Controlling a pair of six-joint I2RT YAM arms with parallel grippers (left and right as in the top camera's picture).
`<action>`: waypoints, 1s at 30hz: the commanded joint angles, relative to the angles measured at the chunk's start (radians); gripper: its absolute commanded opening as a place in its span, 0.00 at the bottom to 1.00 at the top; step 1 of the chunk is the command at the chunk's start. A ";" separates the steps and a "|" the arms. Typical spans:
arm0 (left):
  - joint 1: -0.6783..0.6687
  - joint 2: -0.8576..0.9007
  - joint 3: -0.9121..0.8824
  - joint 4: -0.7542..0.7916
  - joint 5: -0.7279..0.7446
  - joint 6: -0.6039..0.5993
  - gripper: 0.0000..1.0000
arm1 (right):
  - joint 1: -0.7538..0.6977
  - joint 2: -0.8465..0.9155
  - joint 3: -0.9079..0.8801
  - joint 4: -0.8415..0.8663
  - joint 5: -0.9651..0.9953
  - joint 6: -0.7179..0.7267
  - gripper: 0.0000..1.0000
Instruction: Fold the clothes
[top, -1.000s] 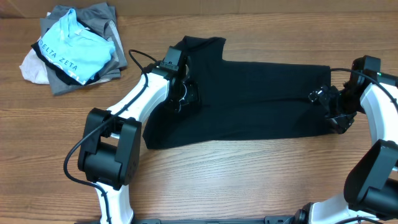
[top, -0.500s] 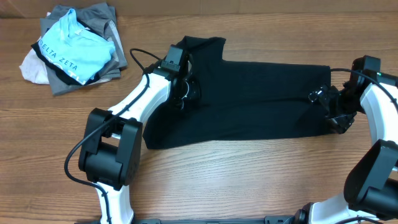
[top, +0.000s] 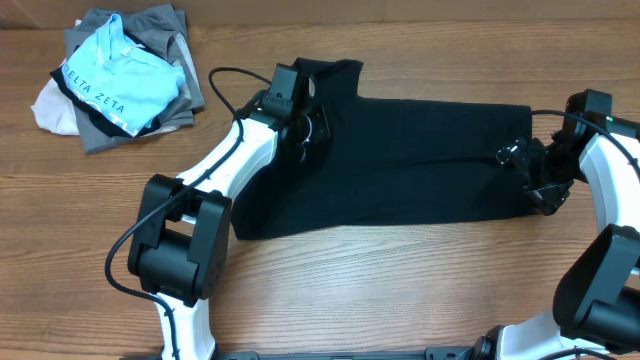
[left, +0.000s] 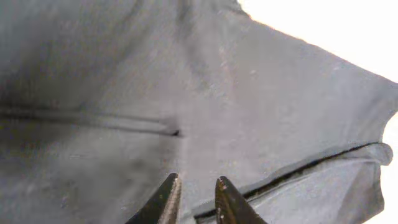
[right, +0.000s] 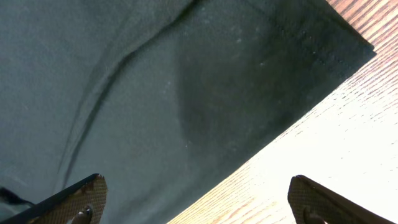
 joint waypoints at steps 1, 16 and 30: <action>-0.008 0.009 0.006 0.026 0.011 0.006 0.33 | 0.004 -0.032 0.022 0.002 0.002 -0.007 0.97; 0.110 0.009 0.134 -0.553 -0.113 0.150 0.27 | 0.006 -0.032 0.021 0.003 0.001 -0.029 0.95; 0.102 0.089 0.133 -0.592 -0.067 0.291 0.04 | 0.006 -0.032 -0.088 0.065 0.002 0.013 0.33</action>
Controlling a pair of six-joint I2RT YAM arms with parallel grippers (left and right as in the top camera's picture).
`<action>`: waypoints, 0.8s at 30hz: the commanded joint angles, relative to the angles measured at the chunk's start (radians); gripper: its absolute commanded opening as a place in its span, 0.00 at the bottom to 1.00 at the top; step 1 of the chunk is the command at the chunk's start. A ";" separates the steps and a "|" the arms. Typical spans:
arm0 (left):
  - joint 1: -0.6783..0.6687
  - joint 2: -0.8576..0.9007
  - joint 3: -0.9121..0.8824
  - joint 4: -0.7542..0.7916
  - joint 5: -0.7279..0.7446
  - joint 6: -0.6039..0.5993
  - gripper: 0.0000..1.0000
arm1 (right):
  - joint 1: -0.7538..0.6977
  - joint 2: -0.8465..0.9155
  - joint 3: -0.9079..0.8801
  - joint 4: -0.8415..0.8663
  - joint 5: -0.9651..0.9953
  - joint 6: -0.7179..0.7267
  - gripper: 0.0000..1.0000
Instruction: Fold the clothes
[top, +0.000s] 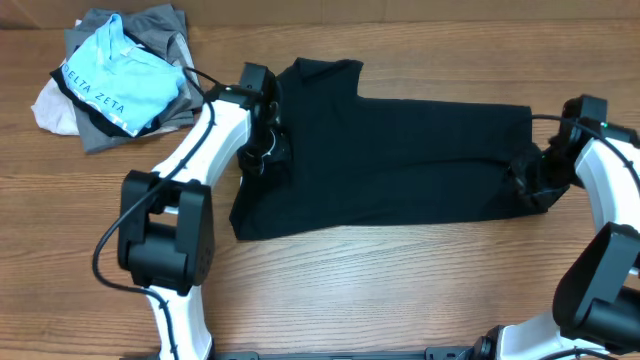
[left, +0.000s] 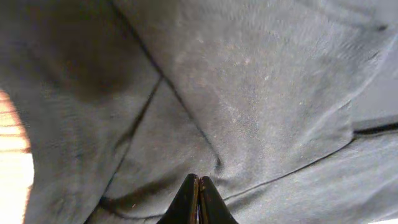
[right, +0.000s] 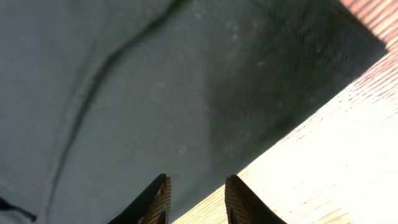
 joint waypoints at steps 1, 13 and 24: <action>-0.020 0.070 0.020 -0.019 0.030 0.048 0.04 | 0.006 -0.030 -0.039 0.014 0.002 0.011 0.33; -0.004 0.132 0.020 -0.036 -0.065 0.043 0.04 | 0.006 -0.024 -0.072 0.030 0.086 0.056 0.27; 0.025 0.132 0.020 -0.081 -0.113 0.040 0.04 | 0.004 -0.021 -0.265 0.168 0.066 0.117 0.12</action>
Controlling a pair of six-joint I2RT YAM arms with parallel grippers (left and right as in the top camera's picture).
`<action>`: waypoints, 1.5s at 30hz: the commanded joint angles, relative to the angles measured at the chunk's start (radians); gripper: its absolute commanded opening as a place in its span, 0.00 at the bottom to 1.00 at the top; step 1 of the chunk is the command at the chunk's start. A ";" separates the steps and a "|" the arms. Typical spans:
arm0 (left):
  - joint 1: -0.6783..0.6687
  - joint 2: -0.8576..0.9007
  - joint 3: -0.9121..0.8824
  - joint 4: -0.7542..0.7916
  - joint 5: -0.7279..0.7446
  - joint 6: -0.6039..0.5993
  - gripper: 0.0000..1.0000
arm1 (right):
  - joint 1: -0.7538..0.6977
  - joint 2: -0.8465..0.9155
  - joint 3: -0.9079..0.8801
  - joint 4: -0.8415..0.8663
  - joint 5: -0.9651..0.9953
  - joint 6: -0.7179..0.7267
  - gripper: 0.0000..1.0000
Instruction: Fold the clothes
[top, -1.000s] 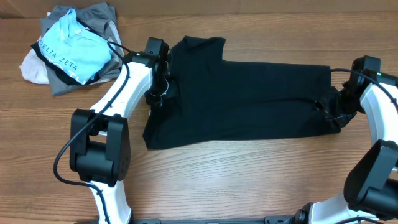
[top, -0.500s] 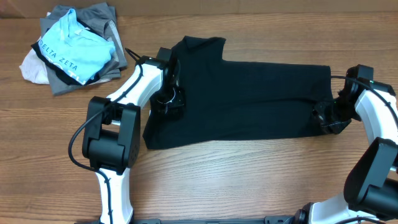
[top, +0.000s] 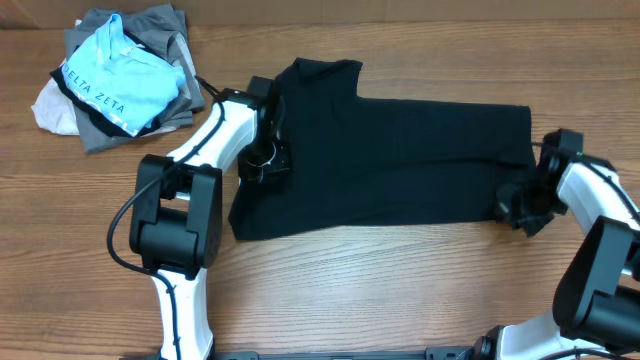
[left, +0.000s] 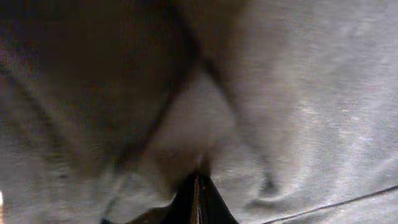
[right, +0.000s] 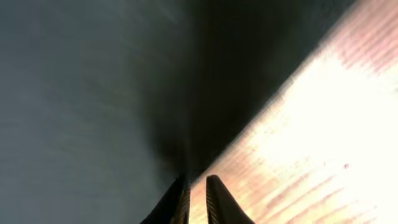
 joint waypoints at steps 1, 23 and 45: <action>0.014 0.031 0.005 -0.020 -0.090 0.017 0.04 | 0.003 -0.021 -0.024 0.010 0.017 0.048 0.11; 0.116 0.031 0.005 -0.081 -0.131 -0.001 0.04 | -0.115 -0.021 -0.026 -0.079 0.129 0.135 0.04; 0.133 0.031 0.005 -0.099 -0.141 -0.005 0.04 | -0.021 -0.052 0.059 0.027 0.019 -0.027 0.04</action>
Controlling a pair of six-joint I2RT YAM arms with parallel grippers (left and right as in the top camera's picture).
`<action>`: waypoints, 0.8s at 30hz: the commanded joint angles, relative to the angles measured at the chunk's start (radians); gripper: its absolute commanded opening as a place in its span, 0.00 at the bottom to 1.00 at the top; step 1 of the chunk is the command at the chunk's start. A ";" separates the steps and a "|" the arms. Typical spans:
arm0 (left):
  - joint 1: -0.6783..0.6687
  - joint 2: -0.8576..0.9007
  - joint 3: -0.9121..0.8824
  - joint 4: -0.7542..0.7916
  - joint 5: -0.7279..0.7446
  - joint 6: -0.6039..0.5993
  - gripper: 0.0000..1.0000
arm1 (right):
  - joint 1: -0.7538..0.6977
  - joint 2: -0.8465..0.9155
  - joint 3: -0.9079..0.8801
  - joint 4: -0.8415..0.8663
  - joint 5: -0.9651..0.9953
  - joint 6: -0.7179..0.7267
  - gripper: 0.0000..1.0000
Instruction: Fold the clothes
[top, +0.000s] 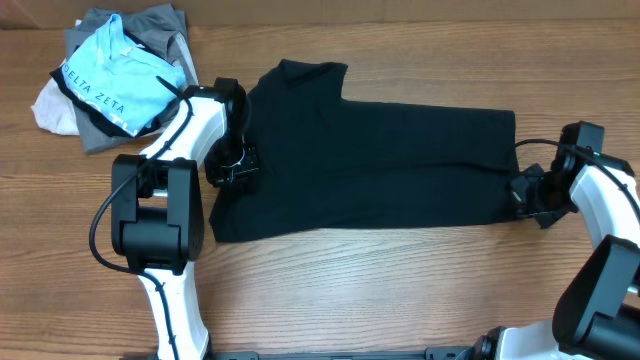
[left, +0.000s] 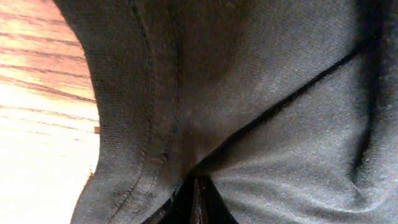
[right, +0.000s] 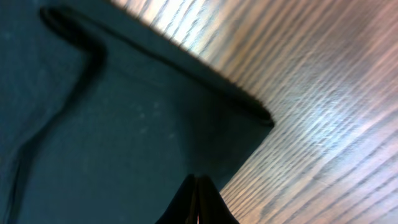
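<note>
A black garment lies spread flat across the middle of the wooden table, its neck end at the far left. My left gripper is at the garment's left edge. In the left wrist view that gripper is shut on black fabric beside a stitched hem. My right gripper is at the garment's right edge. In the right wrist view it is shut on the dark cloth close to a corner, with bare wood to the right.
A pile of other clothes sits at the far left corner, with a light blue printed shirt on top of grey and white pieces. Bare table runs along the near side of the garment.
The whole black garment lies a little further left than before. My left gripper has moved left with its edge, and my right gripper has moved slightly up. Both stay shut on the cloth.
At first my left gripper was barely open over the garment's upper left and my right gripper wide open at its right edge. Then the left was shut on fabric and the right nearly shut. Later both pinched the cloth, and now the garment lies further left.
</note>
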 joint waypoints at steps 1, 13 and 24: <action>0.007 0.028 0.003 0.002 -0.031 -0.004 0.04 | 0.010 0.037 0.013 0.009 -0.019 -0.025 0.04; 0.007 0.028 0.003 0.005 -0.031 -0.004 0.06 | 0.008 0.153 0.013 0.025 0.037 -0.016 0.04; 0.007 0.028 0.003 -0.014 -0.032 -0.003 0.04 | 0.007 0.154 -0.015 -0.026 0.154 0.155 0.04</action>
